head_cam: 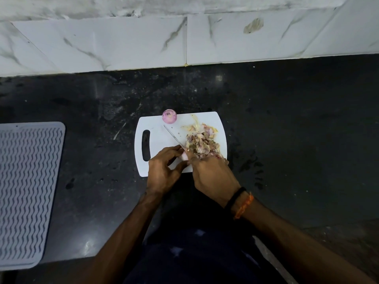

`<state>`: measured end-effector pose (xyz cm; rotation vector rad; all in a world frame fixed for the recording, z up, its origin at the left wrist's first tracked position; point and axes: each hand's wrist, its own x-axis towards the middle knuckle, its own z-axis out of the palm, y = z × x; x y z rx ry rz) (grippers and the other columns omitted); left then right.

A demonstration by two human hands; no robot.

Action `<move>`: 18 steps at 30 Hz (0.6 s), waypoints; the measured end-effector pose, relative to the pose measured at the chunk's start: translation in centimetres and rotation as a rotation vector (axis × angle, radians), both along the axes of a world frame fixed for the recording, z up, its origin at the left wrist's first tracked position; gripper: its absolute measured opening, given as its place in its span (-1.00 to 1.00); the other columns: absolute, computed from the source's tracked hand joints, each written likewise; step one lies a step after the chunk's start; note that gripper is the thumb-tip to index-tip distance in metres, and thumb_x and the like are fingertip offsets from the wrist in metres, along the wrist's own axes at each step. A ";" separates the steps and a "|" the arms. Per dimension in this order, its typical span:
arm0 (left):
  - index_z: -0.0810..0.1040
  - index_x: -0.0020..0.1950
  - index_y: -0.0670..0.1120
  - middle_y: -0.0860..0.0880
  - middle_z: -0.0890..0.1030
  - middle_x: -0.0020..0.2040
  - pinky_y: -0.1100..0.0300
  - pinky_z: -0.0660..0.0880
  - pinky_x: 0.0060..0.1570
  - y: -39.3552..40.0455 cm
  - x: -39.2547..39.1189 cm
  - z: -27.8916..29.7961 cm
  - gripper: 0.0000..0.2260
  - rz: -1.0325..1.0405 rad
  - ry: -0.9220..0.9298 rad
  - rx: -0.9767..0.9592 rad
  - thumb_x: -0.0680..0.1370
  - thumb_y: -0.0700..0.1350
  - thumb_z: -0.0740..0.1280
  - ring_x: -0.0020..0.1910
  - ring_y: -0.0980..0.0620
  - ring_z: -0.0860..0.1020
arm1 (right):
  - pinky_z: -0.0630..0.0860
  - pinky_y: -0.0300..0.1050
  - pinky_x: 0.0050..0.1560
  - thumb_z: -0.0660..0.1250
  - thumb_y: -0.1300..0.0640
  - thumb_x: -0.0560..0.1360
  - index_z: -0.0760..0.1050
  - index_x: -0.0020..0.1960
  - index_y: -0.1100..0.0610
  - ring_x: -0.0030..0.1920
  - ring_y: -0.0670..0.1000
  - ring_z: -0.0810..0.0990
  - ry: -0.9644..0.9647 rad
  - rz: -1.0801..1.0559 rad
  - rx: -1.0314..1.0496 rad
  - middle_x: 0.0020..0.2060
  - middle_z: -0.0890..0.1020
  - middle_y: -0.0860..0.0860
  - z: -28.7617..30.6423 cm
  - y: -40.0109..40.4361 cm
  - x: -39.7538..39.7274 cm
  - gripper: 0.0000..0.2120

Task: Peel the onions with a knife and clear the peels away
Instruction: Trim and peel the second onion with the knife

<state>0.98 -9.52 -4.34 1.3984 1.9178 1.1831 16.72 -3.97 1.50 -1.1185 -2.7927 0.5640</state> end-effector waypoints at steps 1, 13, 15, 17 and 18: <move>0.70 0.05 -0.14 0.08 0.67 0.05 0.03 0.63 0.03 0.0 0.1 0.0 -0.78 0.005 -0.003 -0.001 0.43 -0.14 0.56 0.07 0.10 0.64 | 0.55 0.02 -0.22 0.13 0.17 0.59 0.28 0.54 0.13 -0.32 0.15 0.55 -0.002 0.006 0.004 -0.27 0.62 0.12 0.0 0.2 -0.2 -0.49; 0.70 -0.02 -0.11 0.05 0.69 0.03 -0.01 0.64 0.03 0.2 0.3 0.1 -0.80 0.084 -0.108 -0.024 0.40 -0.19 0.61 0.06 0.14 0.65 | 0.53 0.03 -0.31 0.20 0.22 0.56 0.36 0.50 0.17 -0.36 0.18 0.56 0.029 -0.019 -0.013 -0.25 0.64 0.15 -0.4 -0.1 0.0 -0.50; 0.70 -0.03 -0.08 0.06 0.69 0.02 -0.01 0.65 0.02 0.1 0.3 0.1 -0.76 0.129 -0.155 -0.046 0.36 -0.21 0.63 0.05 0.18 0.65 | 0.53 0.03 -0.35 0.20 0.19 0.55 0.36 0.50 0.17 -0.38 0.19 0.57 0.000 -0.022 -0.044 -0.28 0.64 0.14 -0.4 -0.9 0.9 -0.49; 0.70 -0.01 -0.10 0.06 0.69 0.04 0.02 0.65 0.03 0.1 0.3 0.2 -0.73 0.145 -0.178 -0.065 0.34 -0.22 0.64 0.06 0.20 0.64 | 0.47 -0.02 -0.45 0.20 0.16 0.52 0.37 0.49 0.18 -0.44 0.17 0.53 -0.006 -0.034 -0.034 -0.34 0.61 0.10 -0.6 -1.7 2.2 -0.47; 0.70 0.00 -0.12 0.06 0.68 0.04 0.04 0.65 0.03 0.1 0.4 0.2 -0.73 0.138 -0.168 -0.059 0.34 -0.22 0.64 0.07 0.21 0.64 | 0.44 -0.04 -0.47 0.21 0.16 0.52 0.38 0.49 0.18 -0.45 0.15 0.52 -0.001 -0.038 -0.027 -0.35 0.60 0.09 -0.7 -1.9 2.6 -0.47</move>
